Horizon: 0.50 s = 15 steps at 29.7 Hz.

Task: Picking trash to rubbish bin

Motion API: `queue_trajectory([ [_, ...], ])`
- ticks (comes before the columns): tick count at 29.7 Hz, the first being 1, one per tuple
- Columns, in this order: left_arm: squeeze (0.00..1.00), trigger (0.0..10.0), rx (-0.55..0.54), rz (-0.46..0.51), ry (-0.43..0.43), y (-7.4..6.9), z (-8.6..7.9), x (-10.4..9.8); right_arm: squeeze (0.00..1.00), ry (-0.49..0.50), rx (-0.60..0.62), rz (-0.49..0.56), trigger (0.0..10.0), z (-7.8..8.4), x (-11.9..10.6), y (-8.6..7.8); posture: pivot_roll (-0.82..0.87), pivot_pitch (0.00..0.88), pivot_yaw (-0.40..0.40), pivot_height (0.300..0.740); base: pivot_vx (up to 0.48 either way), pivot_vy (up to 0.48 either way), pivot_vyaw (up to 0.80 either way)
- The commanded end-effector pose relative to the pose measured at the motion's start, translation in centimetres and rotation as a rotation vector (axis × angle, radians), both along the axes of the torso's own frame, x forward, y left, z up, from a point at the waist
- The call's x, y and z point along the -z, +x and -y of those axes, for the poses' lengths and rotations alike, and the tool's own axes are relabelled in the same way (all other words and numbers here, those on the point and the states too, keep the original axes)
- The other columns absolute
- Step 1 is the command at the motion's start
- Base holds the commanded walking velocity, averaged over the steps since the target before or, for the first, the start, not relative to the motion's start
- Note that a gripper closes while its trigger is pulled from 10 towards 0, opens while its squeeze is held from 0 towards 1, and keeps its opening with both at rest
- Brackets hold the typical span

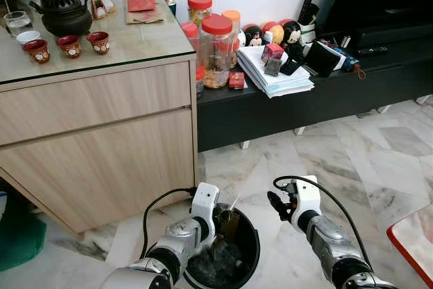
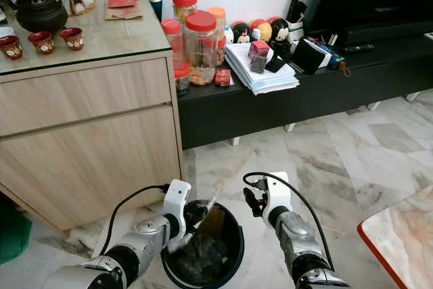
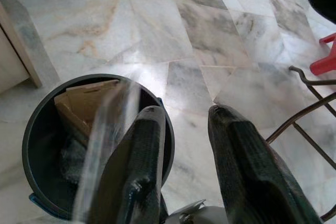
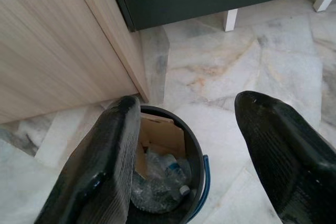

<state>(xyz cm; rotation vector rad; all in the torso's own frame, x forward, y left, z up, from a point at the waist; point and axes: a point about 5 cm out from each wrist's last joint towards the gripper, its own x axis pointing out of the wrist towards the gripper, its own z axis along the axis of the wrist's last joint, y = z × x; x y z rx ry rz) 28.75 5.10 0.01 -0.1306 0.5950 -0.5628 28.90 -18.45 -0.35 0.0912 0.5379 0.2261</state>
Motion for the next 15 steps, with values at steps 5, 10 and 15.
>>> queue_trajectory([
  [5,1.00,10.0,0.008,-0.014,-0.033,-0.1,0.9,-0.1,0.00,-0.013,0.004,0.009,10.0,0.3,-0.1,-0.1,-0.14,0.077,-0.076,0.740,0.000,0.000,0.00],
  [10,0.00,10.0,-0.048,0.002,0.065,-0.2,-0.8,0.5,0.00,-0.022,0.048,-0.003,10.0,1.0,0.4,-0.5,-0.14,0.076,-0.077,0.740,0.000,0.000,0.00],
  [15,0.00,10.0,-0.217,-0.061,0.297,-1.6,-6.0,3.0,0.00,-0.089,0.189,-0.077,10.0,3.3,1.8,-2.4,-0.13,0.077,-0.077,0.740,0.000,0.000,0.00],
])
